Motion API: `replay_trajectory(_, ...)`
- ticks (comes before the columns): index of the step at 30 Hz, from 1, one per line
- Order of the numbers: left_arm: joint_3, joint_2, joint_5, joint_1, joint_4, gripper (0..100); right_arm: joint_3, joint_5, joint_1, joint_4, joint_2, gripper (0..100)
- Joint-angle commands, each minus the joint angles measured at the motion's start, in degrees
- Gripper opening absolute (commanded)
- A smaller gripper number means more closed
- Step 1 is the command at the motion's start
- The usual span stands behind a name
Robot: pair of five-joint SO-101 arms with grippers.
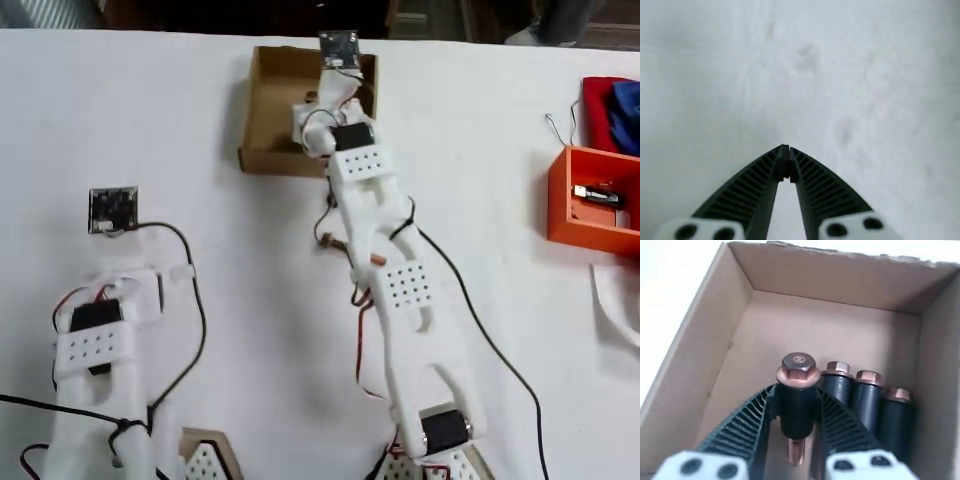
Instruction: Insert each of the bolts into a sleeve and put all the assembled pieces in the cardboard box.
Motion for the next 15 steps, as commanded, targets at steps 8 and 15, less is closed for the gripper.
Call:
replay_trajectory(8,-0.22,0.00,-0.35,-0.26,-0.62,3,-1.14,-1.93,0.13,0.40,-1.27,2.3)
replay_trajectory(15,-0.22,0.00,-0.35,-0.26,-0.70,3,-1.23,-1.93,-0.75,0.48,-1.63,2.3)
